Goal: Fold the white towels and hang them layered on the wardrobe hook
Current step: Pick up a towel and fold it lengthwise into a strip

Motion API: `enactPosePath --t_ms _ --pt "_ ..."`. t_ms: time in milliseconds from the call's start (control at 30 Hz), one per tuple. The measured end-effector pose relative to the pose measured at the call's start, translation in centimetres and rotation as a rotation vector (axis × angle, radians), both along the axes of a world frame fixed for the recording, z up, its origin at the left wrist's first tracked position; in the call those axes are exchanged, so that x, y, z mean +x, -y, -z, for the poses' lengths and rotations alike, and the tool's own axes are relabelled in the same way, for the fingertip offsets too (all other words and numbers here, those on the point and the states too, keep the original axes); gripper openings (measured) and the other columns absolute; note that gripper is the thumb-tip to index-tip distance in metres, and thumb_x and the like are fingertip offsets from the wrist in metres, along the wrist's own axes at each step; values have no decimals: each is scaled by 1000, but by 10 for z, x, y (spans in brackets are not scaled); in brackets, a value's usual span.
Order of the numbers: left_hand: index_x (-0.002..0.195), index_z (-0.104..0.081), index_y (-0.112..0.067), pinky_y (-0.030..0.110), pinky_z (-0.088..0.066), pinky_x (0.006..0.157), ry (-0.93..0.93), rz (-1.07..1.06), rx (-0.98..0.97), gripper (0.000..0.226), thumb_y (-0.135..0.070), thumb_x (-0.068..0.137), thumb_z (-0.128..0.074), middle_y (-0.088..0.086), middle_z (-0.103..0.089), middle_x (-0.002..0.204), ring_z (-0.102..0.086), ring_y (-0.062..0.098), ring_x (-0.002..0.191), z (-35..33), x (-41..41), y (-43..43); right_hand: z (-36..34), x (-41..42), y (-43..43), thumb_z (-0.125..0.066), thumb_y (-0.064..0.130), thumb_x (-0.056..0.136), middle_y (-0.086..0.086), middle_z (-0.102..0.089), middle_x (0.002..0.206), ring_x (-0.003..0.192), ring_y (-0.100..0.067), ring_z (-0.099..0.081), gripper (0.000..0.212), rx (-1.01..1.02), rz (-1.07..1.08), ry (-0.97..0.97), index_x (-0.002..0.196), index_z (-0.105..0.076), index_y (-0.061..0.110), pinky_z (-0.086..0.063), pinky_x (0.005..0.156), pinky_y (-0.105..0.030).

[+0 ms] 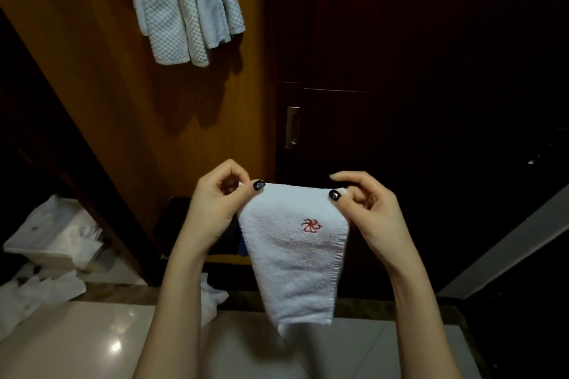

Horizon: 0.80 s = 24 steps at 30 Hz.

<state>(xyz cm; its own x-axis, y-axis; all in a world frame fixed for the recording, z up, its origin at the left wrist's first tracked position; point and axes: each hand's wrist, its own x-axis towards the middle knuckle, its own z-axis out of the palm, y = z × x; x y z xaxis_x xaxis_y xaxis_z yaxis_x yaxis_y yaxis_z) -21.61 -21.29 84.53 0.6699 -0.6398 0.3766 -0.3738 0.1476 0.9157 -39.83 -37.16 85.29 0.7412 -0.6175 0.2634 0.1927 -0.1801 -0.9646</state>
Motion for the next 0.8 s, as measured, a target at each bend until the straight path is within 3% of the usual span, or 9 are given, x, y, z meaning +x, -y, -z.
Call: enactPosePath --t_ms 100,300,467,500,600,633,733,800 --pt "71 -57 -17 12 -36 58 21 5 -3 23 -7 84 -73 -6 -53 70 -46 5 65 -1 0 -5 -1 -3 -1 -68 4 88 4 -52 57 52 -4 -46 12 -43 -64 -140 99 -70 9 -37 50 -14" --pt "78 -63 -24 11 -40 65 87 32 68 19 -9 86 -70 -12 -60 76 -52 2 72 -6 -5 -4 4 -13 -2 -71 8 87 6 -58 62 57 -7 -54 9 -34 -72 -257 86 -62 8 -43 53 -17" --pt "94 -74 -36 29 -45 81 296 -90 368 23 -14 90 -67 -6 -70 94 -58 9 91 -7 -8 -1 2 -14 -4 -69 8 88 -4 -55 77 72 -13 -50 12 -79 -8 -214 80 -62 13 -41 63 -22" --pt "99 -74 -34 27 -46 83 308 -89 409 21 -16 91 -65 -6 -70 98 -59 8 94 -8 -9 -1 2 -14 -4 -70 8 88 -4 -55 76 72 -13 -50 12 -83 7 -208 79 -62 13 -41 63 -24" --pt "113 -72 -26 4 -40 84 296 65 467 24 -22 90 -68 -18 -67 108 -57 -10 105 -12 -16 2 1 -14 -6 -71 6 86 -1 -55 72 68 -10 -49 14 -116 41 -183 77 -63 12 -40 62 -23" --pt "117 -69 -26 4 -41 84 298 125 485 29 -22 89 -69 -18 -66 111 -57 -11 103 -12 -21 4 0 -14 -6 -70 4 86 0 -57 74 68 -9 -51 14 -129 41 -176 77 -63 12 -41 63 -22" --pt "126 -62 -30 23 -52 87 275 226 500 41 -16 87 -70 -16 -63 115 -62 -1 94 -12 -36 16 -3 -17 -5 -68 4 88 0 -67 87 82 -9 -63 12 -160 3 -172 80 -63 12 -50 72 -21" --pt "125 -62 -31 27 -53 86 283 261 492 41 -15 88 -69 -19 -61 112 -62 1 97 -11 -43 26 -4 -21 -2 -65 5 91 5 -72 94 90 -7 -67 10 -139 -39 -185 84 -61 10 -53 75 -20"
